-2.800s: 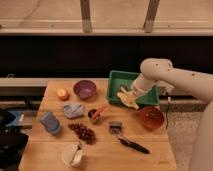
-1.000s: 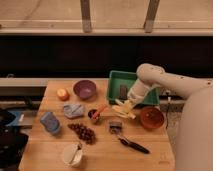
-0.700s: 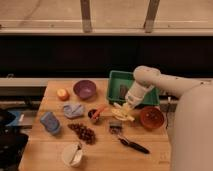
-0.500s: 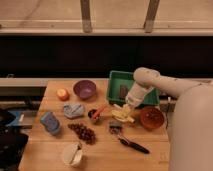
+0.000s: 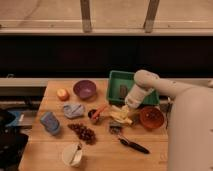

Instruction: Place banana in table surface

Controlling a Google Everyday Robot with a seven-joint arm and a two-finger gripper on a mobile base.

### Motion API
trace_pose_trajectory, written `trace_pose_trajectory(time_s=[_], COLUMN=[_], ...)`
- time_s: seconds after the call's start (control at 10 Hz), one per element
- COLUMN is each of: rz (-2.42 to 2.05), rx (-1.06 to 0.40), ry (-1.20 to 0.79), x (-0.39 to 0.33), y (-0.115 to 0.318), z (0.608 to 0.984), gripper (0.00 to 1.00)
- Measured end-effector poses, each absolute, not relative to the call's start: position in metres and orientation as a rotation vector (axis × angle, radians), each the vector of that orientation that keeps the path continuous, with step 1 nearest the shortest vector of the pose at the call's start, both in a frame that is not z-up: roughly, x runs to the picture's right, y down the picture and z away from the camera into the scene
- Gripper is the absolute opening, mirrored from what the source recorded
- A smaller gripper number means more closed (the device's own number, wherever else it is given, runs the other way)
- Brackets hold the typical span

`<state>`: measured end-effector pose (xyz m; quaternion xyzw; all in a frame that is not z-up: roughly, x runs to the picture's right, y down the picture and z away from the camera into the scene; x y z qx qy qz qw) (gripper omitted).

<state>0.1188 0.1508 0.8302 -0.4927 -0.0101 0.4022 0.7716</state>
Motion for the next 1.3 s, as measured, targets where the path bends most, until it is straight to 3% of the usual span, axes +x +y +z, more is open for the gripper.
trace_pose_trajectory(time_s=[0.5,1.3], rz=[0.833,1.052], rx=[-1.003,-0.563], ry=[-0.029,0.096], x=[0.112,0.174], y=[0.132,0.043], z=[0.816,0.790], gripper=[0.67,0.67])
